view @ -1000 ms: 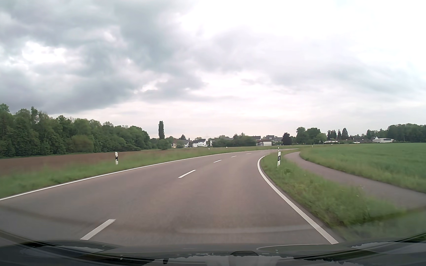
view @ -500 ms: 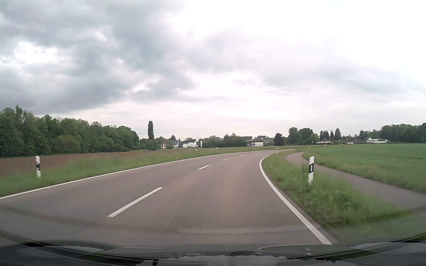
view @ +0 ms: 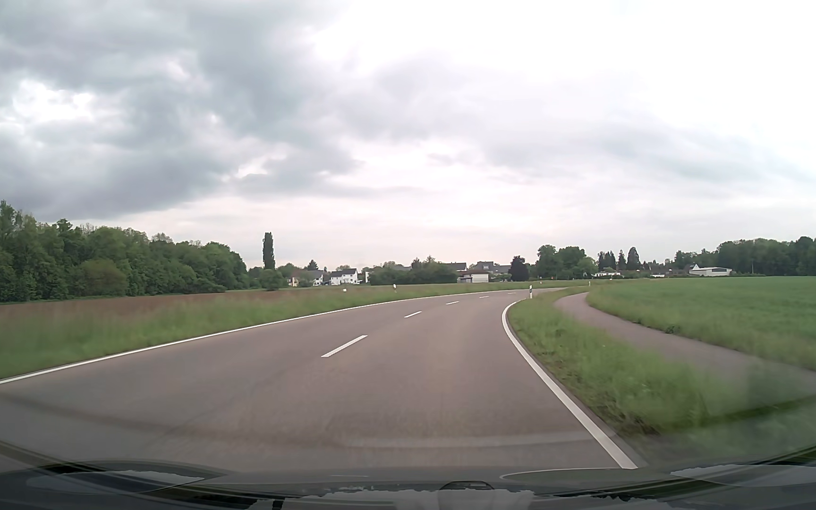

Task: Follow the waypoints while adhering to traffic rules and regulations

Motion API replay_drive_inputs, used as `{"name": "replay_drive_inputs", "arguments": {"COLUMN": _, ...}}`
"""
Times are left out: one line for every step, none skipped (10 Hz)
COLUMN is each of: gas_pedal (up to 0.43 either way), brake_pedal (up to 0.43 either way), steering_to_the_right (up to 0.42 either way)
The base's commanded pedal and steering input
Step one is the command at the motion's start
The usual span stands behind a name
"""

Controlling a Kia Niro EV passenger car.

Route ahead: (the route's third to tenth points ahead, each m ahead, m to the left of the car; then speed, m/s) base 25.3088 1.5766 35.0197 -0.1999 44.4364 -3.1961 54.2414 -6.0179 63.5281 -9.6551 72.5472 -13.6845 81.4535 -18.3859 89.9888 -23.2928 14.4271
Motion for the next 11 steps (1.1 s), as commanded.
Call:
{"name": "replay_drive_inputs", "arguments": {"gas_pedal": 0.0, "brake_pedal": 0.0, "steering_to_the_right": 0.023}}
{"name": "replay_drive_inputs", "arguments": {"gas_pedal": 0.0, "brake_pedal": 0.0, "steering_to_the_right": 0.024}}
{"name": "replay_drive_inputs", "arguments": {"gas_pedal": 0.008, "brake_pedal": 0.0, "steering_to_the_right": 0.024}}
{"name": "replay_drive_inputs", "arguments": {"gas_pedal": 0.02, "brake_pedal": 0.0, "steering_to_the_right": 0.025}}
{"name": "replay_drive_inputs", "arguments": {"gas_pedal": 0.028, "brake_pedal": 0.0, "steering_to_the_right": 0.026}}
{"name": "replay_drive_inputs", "arguments": {"gas_pedal": 0.039, "brake_pedal": 0.0, "steering_to_the_right": 0.028}}
{"name": "replay_drive_inputs", "arguments": {"gas_pedal": 0.039, "brake_pedal": 0.0, "steering_to_the_right": 0.028}}
{"name": "replay_drive_inputs", "arguments": {"gas_pedal": 0.039, "brake_pedal": 0.0, "steering_to_the_right": 0.028}}
{"name": "replay_drive_inputs", "arguments": {"gas_pedal": 0.039, "brake_pedal": 0.0, "steering_to_the_right": 0.028}}
{"name": "replay_drive_inputs", "arguments": {"gas_pedal": 0.039, "brake_pedal": 0.0, "steering_to_the_right": 0.028}}
{"name": "replay_drive_inputs", "arguments": {"gas_pedal": 0.039, "brake_pedal": 0.0, "steering_to_the_right": 0.029}}
